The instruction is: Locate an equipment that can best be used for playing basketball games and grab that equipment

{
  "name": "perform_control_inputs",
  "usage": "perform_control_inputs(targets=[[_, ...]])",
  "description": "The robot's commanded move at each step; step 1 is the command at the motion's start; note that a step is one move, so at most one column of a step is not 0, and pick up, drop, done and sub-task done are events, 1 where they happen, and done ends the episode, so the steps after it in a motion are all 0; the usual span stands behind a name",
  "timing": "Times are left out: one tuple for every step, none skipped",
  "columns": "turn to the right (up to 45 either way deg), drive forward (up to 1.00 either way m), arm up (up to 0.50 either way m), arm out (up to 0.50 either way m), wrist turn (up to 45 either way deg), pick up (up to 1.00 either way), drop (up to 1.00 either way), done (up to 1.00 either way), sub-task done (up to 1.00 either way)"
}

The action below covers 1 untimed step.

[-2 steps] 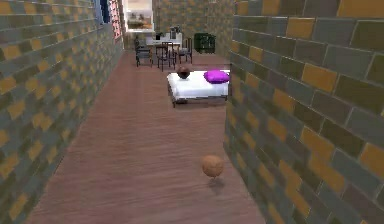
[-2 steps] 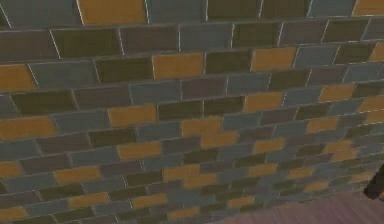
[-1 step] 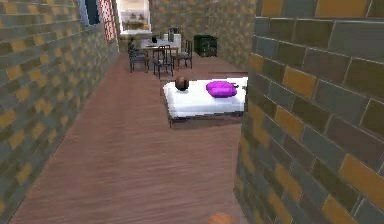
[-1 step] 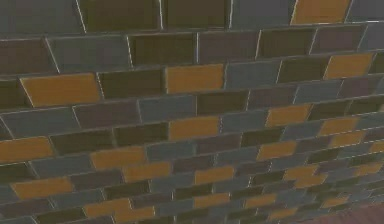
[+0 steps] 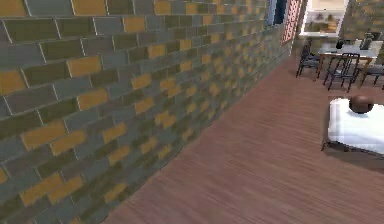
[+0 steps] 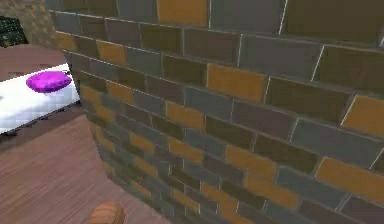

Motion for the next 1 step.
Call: perform_control_inputs(targets=[[-27.0, 0.0, 0.0, 0.0, 0.0, 0.0, 0.0, 0.0, 0.0]])
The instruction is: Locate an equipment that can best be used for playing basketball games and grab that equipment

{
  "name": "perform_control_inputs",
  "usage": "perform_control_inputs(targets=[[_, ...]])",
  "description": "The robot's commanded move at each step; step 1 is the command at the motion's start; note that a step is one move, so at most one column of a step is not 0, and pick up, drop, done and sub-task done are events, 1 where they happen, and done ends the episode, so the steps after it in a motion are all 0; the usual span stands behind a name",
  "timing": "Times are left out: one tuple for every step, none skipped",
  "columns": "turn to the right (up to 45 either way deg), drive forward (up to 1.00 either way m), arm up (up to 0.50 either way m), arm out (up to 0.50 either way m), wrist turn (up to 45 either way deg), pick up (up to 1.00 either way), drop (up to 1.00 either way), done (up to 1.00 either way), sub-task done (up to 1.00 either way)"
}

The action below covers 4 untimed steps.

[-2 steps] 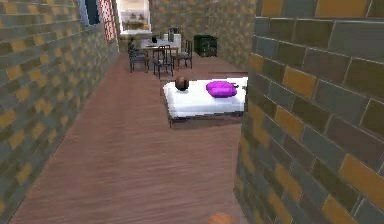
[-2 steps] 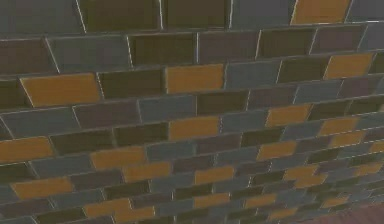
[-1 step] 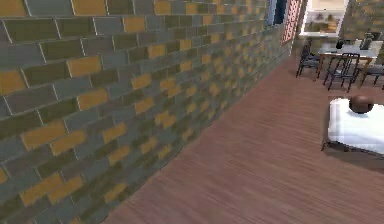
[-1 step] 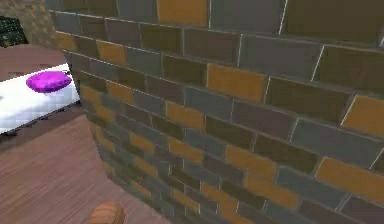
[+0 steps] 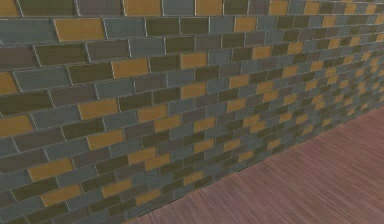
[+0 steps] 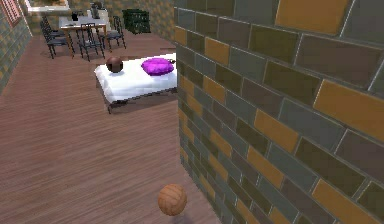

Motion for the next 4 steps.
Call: perform_control_inputs(targets=[[0.0, 0.0, 0.18, 0.0, 0.0, 0.0, 0.0, 0.0, 0.0], [0.0, 0.0, 0.0, 0.5, 0.0, 0.0, 0.0, 0.0, 0.0], [0.0, 0.0, 0.0, 0.0, 45.0, 0.0, 0.0, 0.0, 0.0], [0.0, 0.0, 0.0, 0.0, 45.0, 0.0, 0.0, 0.0, 0.0]])
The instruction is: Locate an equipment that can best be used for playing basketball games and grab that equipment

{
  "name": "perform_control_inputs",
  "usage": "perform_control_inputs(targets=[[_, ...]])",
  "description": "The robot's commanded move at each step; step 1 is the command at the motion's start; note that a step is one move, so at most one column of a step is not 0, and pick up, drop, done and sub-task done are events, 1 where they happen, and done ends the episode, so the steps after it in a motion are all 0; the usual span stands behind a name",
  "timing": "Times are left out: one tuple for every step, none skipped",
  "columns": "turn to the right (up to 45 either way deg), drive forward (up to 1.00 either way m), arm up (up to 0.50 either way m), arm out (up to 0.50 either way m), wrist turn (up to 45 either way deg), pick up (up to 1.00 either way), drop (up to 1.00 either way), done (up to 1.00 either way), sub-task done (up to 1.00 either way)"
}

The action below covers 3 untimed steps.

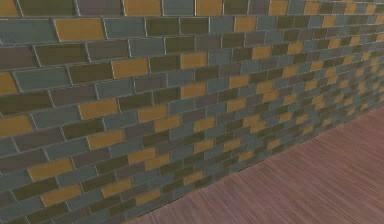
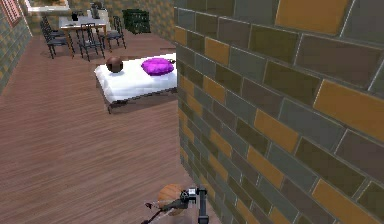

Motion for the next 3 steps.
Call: perform_control_inputs(targets=[[0.0, 0.0, 0.0, 0.0, 45.0, 0.0, 0.0, 0.0, 0.0], [0.0, 0.0, 0.0, 0.0, 12.0, 0.0, 0.0, 0.0, 0.0], [0.0, 0.0, -0.3, 0.0, 0.0, 0.0, 0.0, 0.0, 0.0]])
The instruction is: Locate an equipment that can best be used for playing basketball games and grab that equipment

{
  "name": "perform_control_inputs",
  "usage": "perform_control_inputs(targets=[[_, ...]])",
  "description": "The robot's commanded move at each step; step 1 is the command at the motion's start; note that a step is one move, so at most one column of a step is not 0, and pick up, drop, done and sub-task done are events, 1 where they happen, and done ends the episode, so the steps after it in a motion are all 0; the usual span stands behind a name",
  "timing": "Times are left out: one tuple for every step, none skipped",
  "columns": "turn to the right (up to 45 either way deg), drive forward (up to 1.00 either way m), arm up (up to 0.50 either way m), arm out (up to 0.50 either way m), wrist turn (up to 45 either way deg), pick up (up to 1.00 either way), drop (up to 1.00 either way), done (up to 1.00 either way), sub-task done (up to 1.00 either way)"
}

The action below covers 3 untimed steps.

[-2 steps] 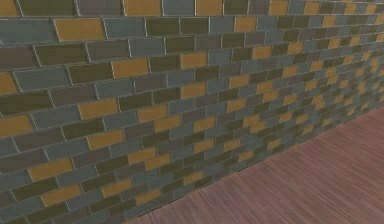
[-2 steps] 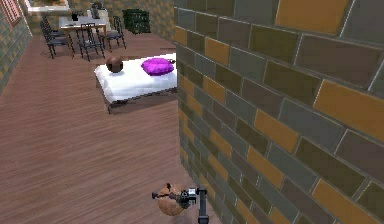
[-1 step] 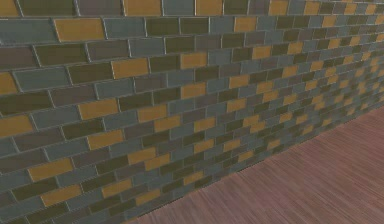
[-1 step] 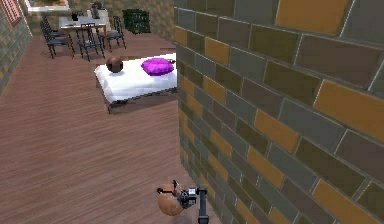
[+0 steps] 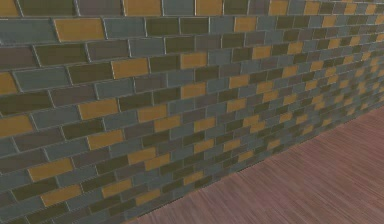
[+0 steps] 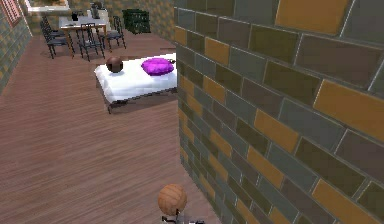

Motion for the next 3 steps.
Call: perform_control_inputs(targets=[[0.0, 0.0, 0.0, 0.0, 0.0, 1.0, 0.0, 0.0, 0.0], [0.0, 0.0, 0.1, 0.0, 0.0, 0.0, 0.0, 0.0, 0.0], [0.0, 0.0, 0.0, 0.0, 0.0, 0.0, 0.0, 1.0, 0.0]])
